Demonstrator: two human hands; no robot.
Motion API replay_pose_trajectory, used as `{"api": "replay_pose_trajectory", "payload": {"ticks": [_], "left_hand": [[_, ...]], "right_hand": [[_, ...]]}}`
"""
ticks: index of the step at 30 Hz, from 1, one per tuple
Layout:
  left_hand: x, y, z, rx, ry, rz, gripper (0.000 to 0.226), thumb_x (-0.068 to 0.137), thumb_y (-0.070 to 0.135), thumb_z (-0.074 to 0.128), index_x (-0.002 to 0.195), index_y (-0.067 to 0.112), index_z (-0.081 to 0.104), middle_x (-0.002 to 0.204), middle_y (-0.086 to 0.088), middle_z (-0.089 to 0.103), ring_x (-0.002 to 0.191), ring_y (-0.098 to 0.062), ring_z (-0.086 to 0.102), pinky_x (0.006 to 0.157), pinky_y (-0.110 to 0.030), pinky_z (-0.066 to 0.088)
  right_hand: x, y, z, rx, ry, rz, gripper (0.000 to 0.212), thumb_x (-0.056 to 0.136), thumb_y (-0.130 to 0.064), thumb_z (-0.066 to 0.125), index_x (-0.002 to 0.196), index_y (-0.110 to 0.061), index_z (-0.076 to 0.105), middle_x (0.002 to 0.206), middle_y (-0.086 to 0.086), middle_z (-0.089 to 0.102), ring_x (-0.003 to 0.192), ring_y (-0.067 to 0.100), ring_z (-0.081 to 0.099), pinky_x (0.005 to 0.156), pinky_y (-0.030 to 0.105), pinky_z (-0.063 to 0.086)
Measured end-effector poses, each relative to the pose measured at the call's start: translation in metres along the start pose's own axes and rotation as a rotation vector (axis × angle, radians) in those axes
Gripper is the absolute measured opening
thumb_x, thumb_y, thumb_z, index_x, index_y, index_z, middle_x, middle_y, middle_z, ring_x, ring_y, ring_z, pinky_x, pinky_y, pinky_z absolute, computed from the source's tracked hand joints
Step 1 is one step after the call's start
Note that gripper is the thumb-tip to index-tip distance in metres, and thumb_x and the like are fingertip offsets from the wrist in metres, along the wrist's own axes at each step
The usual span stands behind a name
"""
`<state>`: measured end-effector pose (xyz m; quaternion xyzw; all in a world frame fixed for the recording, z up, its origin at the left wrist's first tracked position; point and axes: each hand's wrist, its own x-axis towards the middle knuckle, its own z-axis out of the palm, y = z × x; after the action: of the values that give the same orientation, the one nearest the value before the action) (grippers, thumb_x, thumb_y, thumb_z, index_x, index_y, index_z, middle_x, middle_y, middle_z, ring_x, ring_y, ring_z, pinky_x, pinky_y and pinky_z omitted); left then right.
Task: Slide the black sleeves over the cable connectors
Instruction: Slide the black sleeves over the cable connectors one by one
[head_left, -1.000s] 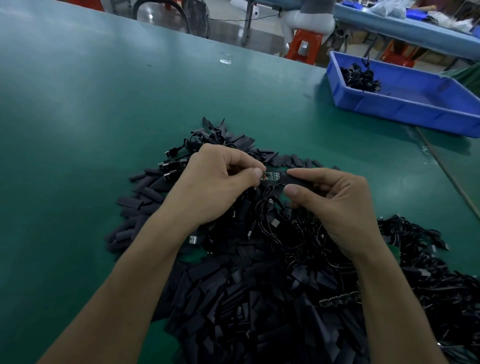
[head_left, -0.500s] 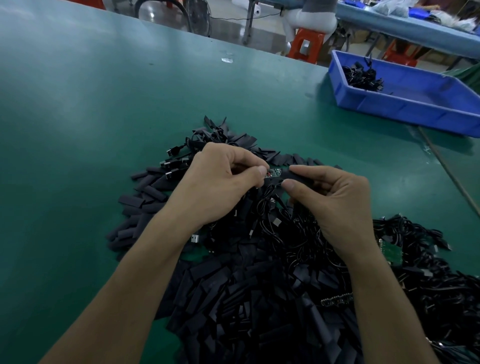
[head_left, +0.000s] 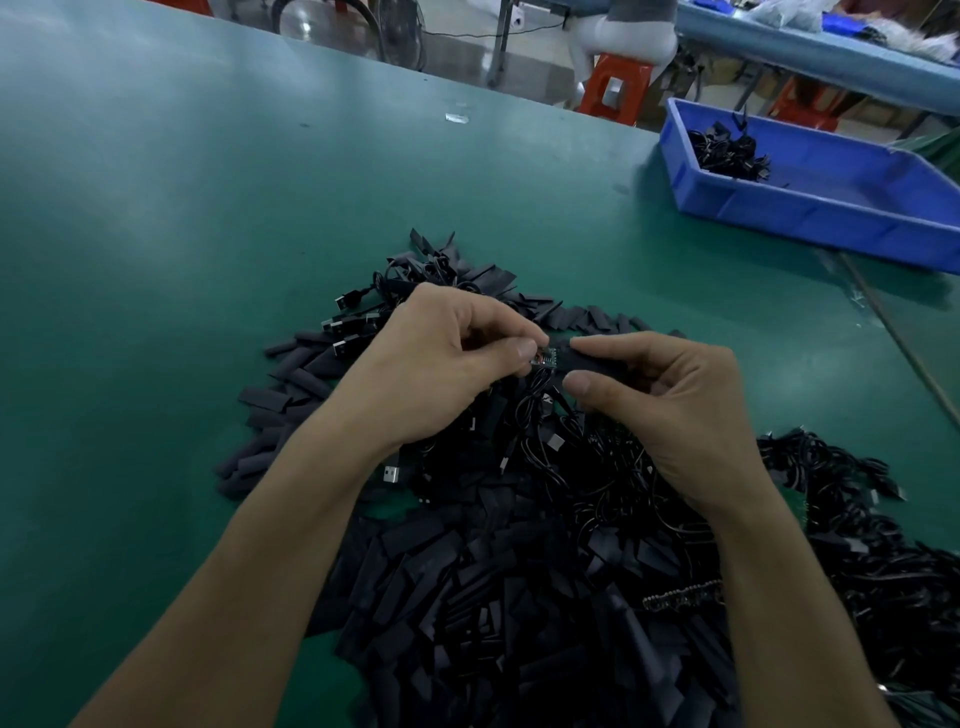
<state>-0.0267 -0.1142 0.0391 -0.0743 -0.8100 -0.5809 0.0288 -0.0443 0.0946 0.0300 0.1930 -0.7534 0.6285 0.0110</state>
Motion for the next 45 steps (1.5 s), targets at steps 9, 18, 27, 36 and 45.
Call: {"api": "replay_pose_trajectory", "payload": {"ticks": [9, 18, 27, 36, 45], "left_hand": [[0.000, 0.000, -0.004, -0.038, -0.051, -0.009, 0.014, 0.082, 0.010, 0.082, 0.086, 0.023, 0.077, 0.075, 0.004, 0.076, 0.070, -0.007, 0.071, 0.071, -0.019, 0.055], [0.000, 0.002, 0.001, -0.115, 0.016, -0.005, 0.014, 0.084, 0.007, 0.079, 0.086, 0.021, 0.077, 0.079, 0.002, 0.077, 0.071, -0.002, 0.070, 0.070, -0.011, 0.052], [-0.001, 0.001, -0.001, -0.112, 0.007, 0.000, 0.015, 0.082, 0.009, 0.081, 0.085, 0.023, 0.075, 0.074, 0.004, 0.076, 0.070, -0.003, 0.071, 0.070, -0.013, 0.053], [-0.003, 0.000, 0.000, 0.133, 0.117, -0.083, 0.023, 0.079, 0.048, 0.080, 0.073, 0.027, 0.074, 0.066, 0.012, 0.074, 0.055, 0.002, 0.064, 0.055, -0.014, 0.048], [-0.001, 0.002, -0.001, 0.003, 0.001, -0.128, 0.018, 0.089, 0.029, 0.075, 0.074, 0.019, 0.075, 0.066, 0.006, 0.075, 0.051, -0.003, 0.056, 0.051, -0.015, 0.046]], "right_hand": [[0.003, -0.006, -0.008, -0.040, -0.103, -0.021, 0.026, 0.071, -0.023, 0.084, 0.096, -0.029, 0.079, 0.088, -0.003, 0.078, 0.078, 0.011, 0.074, 0.071, 0.017, 0.056], [-0.002, -0.006, 0.003, -0.002, -0.015, -0.030, 0.021, 0.072, -0.018, 0.081, 0.092, -0.020, 0.076, 0.075, -0.004, 0.076, 0.061, 0.010, 0.072, 0.058, 0.013, 0.052], [-0.002, -0.004, 0.011, 0.021, 0.016, -0.042, 0.021, 0.074, -0.022, 0.080, 0.094, -0.022, 0.075, 0.078, -0.003, 0.077, 0.064, 0.010, 0.072, 0.061, 0.015, 0.053], [-0.002, -0.001, 0.016, -0.012, 0.079, -0.085, 0.017, 0.077, -0.019, 0.078, 0.094, -0.022, 0.075, 0.077, -0.007, 0.076, 0.066, 0.009, 0.072, 0.064, 0.016, 0.055], [-0.003, 0.000, 0.013, 0.022, 0.071, -0.094, 0.019, 0.077, -0.019, 0.078, 0.096, -0.021, 0.075, 0.078, -0.006, 0.077, 0.067, 0.011, 0.073, 0.065, 0.016, 0.055]]}}
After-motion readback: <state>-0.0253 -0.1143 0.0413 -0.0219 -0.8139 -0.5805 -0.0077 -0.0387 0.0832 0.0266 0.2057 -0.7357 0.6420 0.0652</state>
